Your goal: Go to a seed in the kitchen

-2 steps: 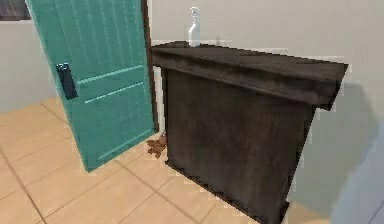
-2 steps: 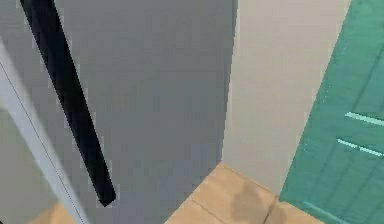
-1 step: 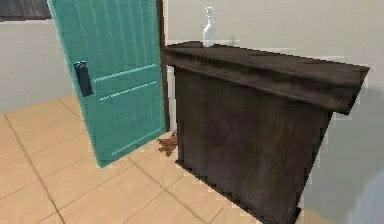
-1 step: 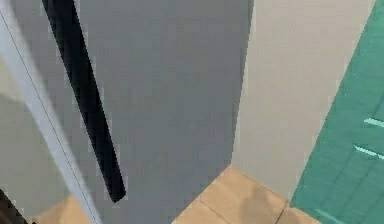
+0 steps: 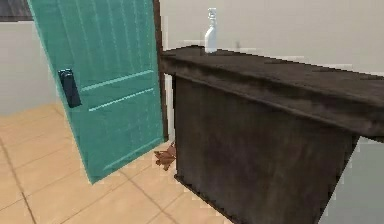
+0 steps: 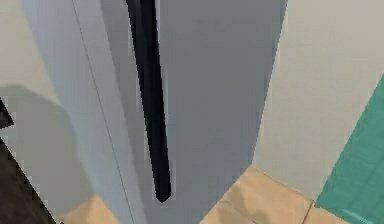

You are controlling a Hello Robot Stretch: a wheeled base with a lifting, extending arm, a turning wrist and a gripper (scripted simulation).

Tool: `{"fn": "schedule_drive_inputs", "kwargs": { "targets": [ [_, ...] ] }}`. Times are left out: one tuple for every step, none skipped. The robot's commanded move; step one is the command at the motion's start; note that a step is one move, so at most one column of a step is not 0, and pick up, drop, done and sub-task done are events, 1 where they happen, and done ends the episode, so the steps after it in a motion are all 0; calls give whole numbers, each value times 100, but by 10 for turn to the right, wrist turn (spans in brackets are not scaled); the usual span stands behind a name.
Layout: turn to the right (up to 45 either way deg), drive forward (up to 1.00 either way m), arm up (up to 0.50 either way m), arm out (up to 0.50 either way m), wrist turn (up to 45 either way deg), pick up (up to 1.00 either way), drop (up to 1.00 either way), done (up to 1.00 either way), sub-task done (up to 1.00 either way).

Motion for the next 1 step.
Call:
{"fn": "schedule_drive_inputs", "kwargs": {
  "targets": [
    [-450, 0, 0, 0, 0, 0, 0, 0, 0]
  ]
}}
